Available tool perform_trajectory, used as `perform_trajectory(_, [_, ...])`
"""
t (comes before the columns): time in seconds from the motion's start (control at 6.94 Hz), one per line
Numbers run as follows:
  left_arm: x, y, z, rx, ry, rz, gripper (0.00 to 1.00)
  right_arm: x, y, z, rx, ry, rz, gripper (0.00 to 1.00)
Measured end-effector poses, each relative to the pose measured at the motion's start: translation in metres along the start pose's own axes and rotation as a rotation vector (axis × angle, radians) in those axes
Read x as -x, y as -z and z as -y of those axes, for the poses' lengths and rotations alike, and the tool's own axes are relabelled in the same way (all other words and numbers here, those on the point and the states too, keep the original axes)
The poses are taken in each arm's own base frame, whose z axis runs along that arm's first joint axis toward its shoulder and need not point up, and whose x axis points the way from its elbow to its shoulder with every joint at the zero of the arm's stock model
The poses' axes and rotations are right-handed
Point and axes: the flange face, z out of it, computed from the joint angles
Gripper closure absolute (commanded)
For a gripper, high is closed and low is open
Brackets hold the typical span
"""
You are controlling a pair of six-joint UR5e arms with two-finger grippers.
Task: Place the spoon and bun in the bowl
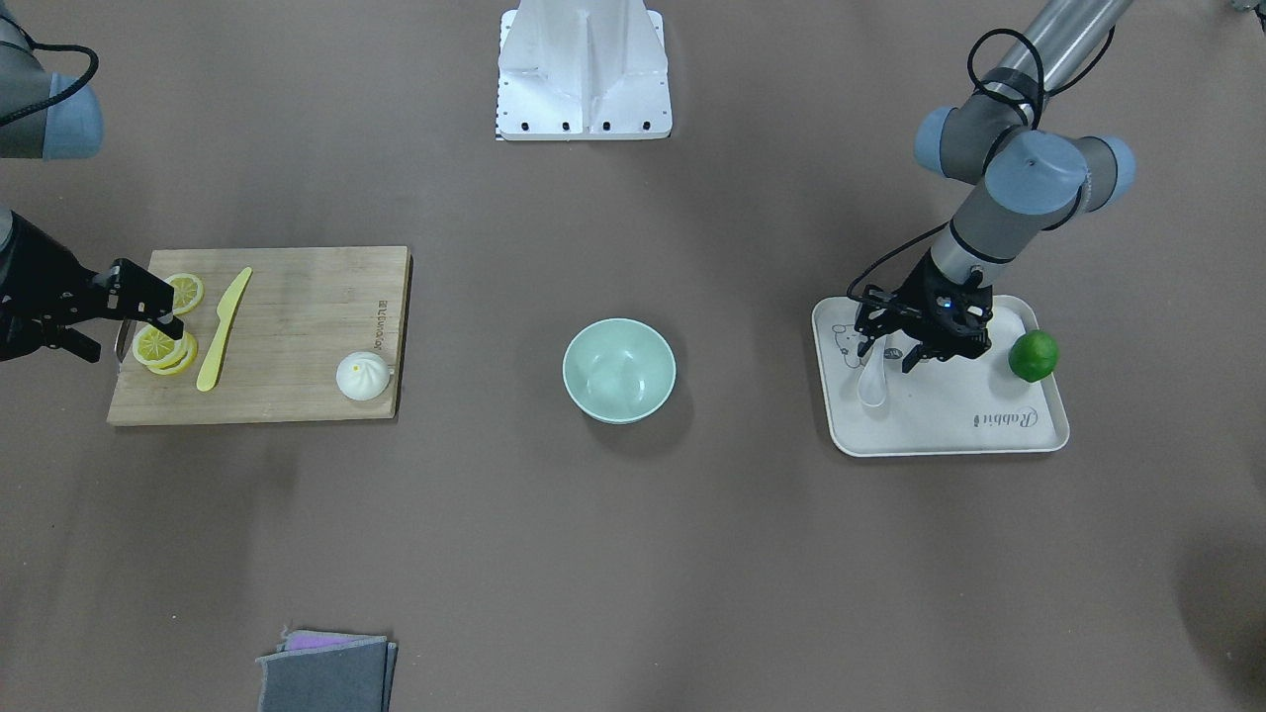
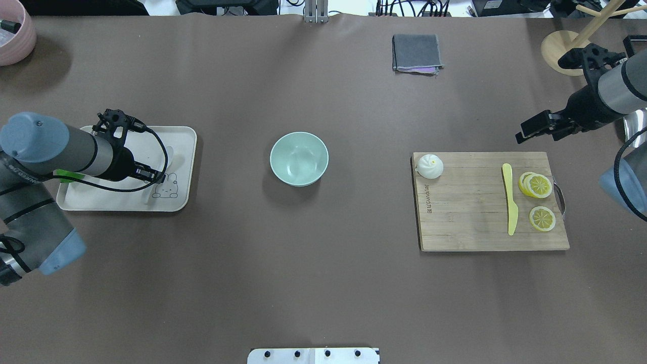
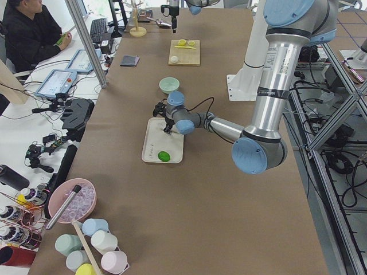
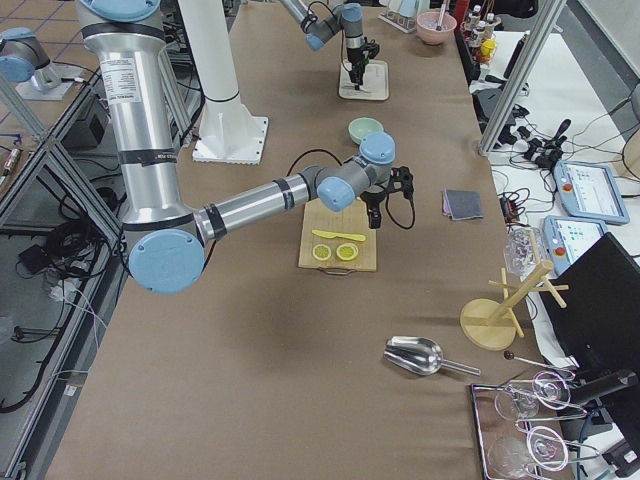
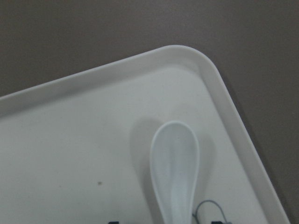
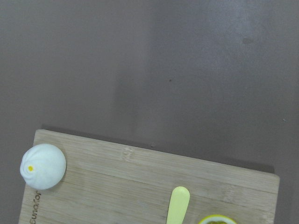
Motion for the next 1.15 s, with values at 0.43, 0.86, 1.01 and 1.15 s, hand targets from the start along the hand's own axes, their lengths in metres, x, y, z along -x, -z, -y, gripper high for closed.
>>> perform_trajectory(0.43, [-0.007,0.024,-0.008,-0.004,0.067,-0.035,1.0,0.005,-0.001,0.0,0.001,-0.002,0.004,0.0])
perform_trajectory(0.86, [-0.029,0.09,0.036,-0.089,0.1,-0.11,1.0,0.062,-0.033,0.006,-0.012,-0.012,-0.023,0.01])
perform_trajectory(1.01, [-0.047,0.104,0.065,-0.11,0.145,-0.115,1.0,0.09,-0.054,0.0,-0.016,-0.005,-0.042,0.05])
perform_trajectory(1.15, [-0.072,0.114,0.094,-0.118,0.187,-0.12,1.0,0.123,-0.077,-0.006,-0.028,0.002,-0.062,0.06])
